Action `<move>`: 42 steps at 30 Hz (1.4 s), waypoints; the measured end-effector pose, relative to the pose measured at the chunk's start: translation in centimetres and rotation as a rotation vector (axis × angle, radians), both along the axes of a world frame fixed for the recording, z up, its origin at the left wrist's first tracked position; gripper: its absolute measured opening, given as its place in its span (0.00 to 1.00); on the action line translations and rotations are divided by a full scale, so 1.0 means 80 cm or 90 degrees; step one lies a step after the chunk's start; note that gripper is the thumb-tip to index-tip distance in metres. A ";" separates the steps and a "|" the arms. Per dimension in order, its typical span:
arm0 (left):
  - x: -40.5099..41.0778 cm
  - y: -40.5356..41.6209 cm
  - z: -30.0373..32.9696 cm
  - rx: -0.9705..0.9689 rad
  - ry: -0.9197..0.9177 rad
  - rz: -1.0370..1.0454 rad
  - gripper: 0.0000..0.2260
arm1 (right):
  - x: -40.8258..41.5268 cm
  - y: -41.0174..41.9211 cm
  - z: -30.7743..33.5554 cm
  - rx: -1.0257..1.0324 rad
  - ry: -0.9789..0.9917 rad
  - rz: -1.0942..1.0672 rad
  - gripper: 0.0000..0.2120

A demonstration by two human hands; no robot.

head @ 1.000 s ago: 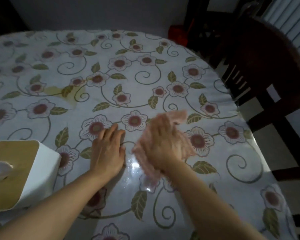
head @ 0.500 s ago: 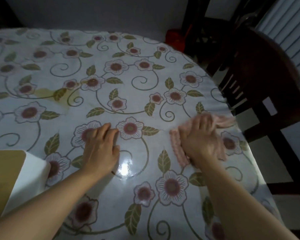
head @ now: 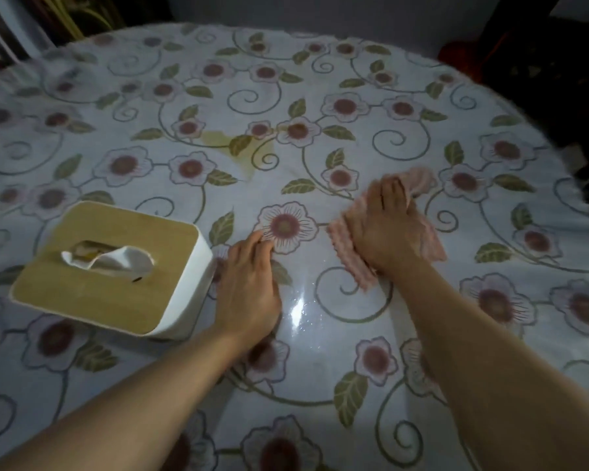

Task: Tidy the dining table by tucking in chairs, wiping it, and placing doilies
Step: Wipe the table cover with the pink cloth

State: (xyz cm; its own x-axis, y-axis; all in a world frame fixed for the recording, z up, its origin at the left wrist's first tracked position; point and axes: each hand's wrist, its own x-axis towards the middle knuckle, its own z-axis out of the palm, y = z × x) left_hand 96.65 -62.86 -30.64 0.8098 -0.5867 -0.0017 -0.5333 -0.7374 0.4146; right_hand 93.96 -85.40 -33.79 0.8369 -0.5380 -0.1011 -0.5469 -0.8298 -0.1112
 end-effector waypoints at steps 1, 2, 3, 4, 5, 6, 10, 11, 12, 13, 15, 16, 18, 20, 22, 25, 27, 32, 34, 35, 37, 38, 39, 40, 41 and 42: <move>-0.004 0.005 0.000 0.001 0.004 0.004 0.24 | -0.005 0.016 0.001 -0.005 -0.005 0.057 0.35; -0.008 0.010 0.001 0.007 0.008 0.011 0.24 | -0.016 0.036 0.003 -0.018 0.005 0.123 0.36; -0.010 0.015 0.003 0.015 0.012 0.015 0.24 | -0.028 0.058 0.006 -0.033 0.015 0.195 0.36; -0.013 0.020 0.006 0.022 0.017 0.017 0.24 | -0.044 0.083 0.008 -0.034 0.023 0.276 0.35; -0.015 0.024 0.009 0.028 0.021 0.017 0.23 | -0.060 0.107 0.010 -0.019 0.032 0.373 0.35; -0.018 0.028 0.012 0.036 0.020 0.013 0.24 | -0.077 0.125 0.013 0.009 0.037 0.461 0.34; -0.036 0.048 0.017 0.064 0.013 -0.027 0.22 | -0.109 0.090 0.016 0.011 0.054 0.421 0.32; -0.041 0.054 0.016 0.066 0.015 -0.039 0.22 | -0.110 0.075 0.016 0.011 0.062 0.296 0.30; -0.045 0.062 0.015 0.066 0.016 -0.047 0.22 | -0.109 0.062 0.017 0.023 0.061 0.172 0.30; -0.049 0.070 0.013 0.067 0.016 -0.052 0.22 | -0.107 0.059 0.016 0.038 0.041 0.079 0.30; -0.060 0.086 0.010 0.053 0.017 -0.056 0.21 | -0.099 0.086 0.012 0.056 -0.005 0.012 0.29; -0.066 0.096 0.010 0.041 0.021 -0.053 0.20 | -0.097 0.113 0.010 0.068 -0.011 0.031 0.29; -0.079 0.116 0.013 0.021 0.023 -0.051 0.20 | -0.105 0.176 0.005 0.061 -0.015 0.142 0.31; -0.091 0.140 0.018 0.008 0.019 -0.044 0.18 | -0.131 0.241 0.005 0.024 -0.016 0.236 0.31; -0.102 0.170 0.024 0.018 0.030 -0.026 0.16 | -0.172 0.290 0.007 0.014 -0.026 0.295 0.30; -0.114 0.208 0.023 0.089 0.022 -0.061 0.20 | -0.247 0.312 0.007 0.022 -0.017 0.382 0.28; -0.123 0.229 0.020 0.099 0.016 -0.086 0.22 | -0.289 0.290 0.008 0.024 -0.020 0.290 0.28; -0.143 0.276 0.012 0.109 0.018 -0.144 0.30 | -0.329 0.300 0.022 0.012 0.019 -0.201 0.30; -0.146 0.293 0.012 0.125 0.015 -0.159 0.31 | -0.315 0.359 0.028 -0.003 0.019 -0.191 0.32; -0.145 0.301 0.013 0.137 0.011 -0.165 0.31 | -0.308 0.395 0.029 -0.013 0.022 -0.124 0.32; -0.142 0.317 0.016 0.152 0.009 -0.169 0.29 | -0.303 0.468 0.029 -0.002 0.043 0.079 0.31; -0.138 0.324 0.018 0.151 0.013 -0.167 0.27 | -0.304 0.495 0.029 0.016 0.042 0.166 0.32; -0.134 0.330 0.020 0.150 0.019 -0.165 0.26 | -0.306 0.510 0.029 0.042 0.042 0.232 0.33; -0.128 0.336 0.022 0.152 0.025 -0.162 0.25 | -0.306 0.513 0.030 0.067 0.051 0.282 0.33; -0.121 0.341 0.023 0.159 0.029 -0.158 0.25 | -0.302 0.507 0.030 0.076 0.054 0.325 0.33; -0.114 0.345 0.024 0.166 0.032 -0.160 0.25 | -0.296 0.493 0.028 0.071 0.049 0.344 0.32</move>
State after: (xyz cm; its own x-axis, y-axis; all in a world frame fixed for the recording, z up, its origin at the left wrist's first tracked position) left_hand 87.53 -35.22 -28.72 0.6351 -0.7424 -0.2132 -0.6956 -0.6697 0.2599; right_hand 70.26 -46.00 -31.55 0.9787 -0.0170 -0.2048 -0.0568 -0.9801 -0.1903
